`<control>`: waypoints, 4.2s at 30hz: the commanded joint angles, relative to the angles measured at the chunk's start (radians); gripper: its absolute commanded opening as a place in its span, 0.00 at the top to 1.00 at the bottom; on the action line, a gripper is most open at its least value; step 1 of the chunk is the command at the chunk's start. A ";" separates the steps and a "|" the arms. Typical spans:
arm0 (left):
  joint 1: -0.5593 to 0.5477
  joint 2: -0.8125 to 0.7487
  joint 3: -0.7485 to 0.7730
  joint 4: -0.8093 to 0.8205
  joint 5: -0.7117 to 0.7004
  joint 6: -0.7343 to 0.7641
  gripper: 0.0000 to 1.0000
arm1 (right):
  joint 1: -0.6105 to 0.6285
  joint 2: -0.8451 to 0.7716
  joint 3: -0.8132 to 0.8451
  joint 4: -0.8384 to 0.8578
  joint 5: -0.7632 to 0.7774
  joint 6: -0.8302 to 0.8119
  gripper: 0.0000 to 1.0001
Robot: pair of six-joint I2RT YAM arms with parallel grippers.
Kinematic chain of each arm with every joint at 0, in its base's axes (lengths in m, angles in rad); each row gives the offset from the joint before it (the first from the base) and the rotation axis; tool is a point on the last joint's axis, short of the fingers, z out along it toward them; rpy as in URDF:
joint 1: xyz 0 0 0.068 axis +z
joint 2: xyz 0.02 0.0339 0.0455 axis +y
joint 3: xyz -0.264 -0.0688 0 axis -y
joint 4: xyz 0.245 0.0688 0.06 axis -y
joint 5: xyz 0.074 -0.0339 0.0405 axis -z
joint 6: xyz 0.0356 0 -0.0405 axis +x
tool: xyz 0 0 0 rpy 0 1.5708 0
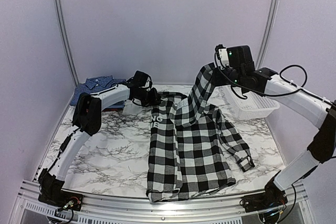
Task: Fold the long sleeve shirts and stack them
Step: Move the 1/3-folded shirt to the center of the board, then fold the sleeve of the 1/3-folded shirt, then move the 1/3-folded shirt to the center of the board.
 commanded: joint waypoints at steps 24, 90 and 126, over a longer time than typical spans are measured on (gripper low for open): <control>0.063 -0.361 -0.213 0.183 0.110 -0.030 0.79 | 0.182 0.119 0.017 0.014 -0.268 -0.123 1.00; -0.164 -1.087 -1.418 0.173 0.021 0.004 0.66 | 0.539 0.222 -0.134 -0.110 -0.263 0.104 0.80; -0.424 -1.067 -1.668 0.317 0.040 -0.196 0.91 | 0.475 0.271 -0.286 0.128 -0.297 0.243 0.75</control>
